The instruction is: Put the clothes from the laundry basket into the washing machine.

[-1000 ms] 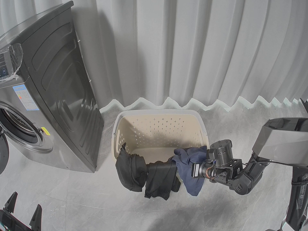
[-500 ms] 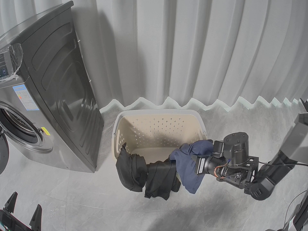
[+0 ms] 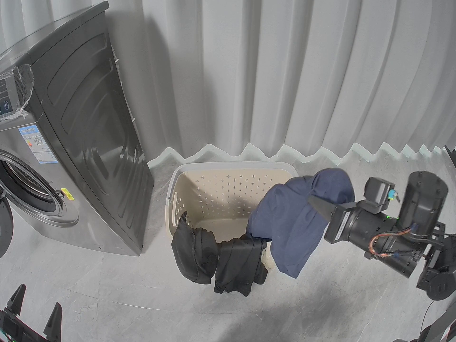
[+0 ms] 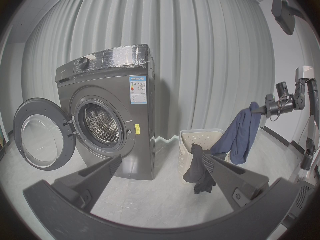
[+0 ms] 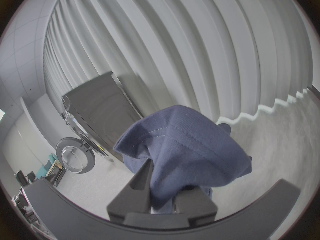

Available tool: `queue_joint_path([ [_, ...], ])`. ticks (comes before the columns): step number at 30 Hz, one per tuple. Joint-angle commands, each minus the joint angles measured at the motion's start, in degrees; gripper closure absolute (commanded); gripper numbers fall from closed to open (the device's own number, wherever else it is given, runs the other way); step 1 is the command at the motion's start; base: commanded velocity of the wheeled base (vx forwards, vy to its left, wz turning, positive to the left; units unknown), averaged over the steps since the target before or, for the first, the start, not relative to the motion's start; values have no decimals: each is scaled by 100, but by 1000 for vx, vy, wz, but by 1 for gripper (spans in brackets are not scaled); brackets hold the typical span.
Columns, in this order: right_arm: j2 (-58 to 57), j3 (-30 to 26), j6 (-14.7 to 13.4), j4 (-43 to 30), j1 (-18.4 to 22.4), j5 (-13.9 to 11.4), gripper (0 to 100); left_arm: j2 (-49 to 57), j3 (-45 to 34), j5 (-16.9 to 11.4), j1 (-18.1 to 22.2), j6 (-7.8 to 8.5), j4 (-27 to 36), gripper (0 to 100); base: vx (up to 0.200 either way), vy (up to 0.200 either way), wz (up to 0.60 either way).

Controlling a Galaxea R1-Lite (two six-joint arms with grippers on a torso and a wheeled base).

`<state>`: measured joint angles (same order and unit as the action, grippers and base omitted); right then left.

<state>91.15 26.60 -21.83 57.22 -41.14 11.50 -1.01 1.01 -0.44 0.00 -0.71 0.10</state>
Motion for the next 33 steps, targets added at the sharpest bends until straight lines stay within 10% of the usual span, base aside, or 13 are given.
queue_joint_path([
  [1,-871,-6,540,17,36,-7,100,101,-101,0,0,-8,-1,0,0,0,0],
  [13,-1117,337,1102,8,555,564,100,101,-101,0,0,-8,-10,0,0,0,0],
  [33,-1178,258,1102,8,537,503,100,101,-92,0,0,-52,-10,0,-120,0,0],
])
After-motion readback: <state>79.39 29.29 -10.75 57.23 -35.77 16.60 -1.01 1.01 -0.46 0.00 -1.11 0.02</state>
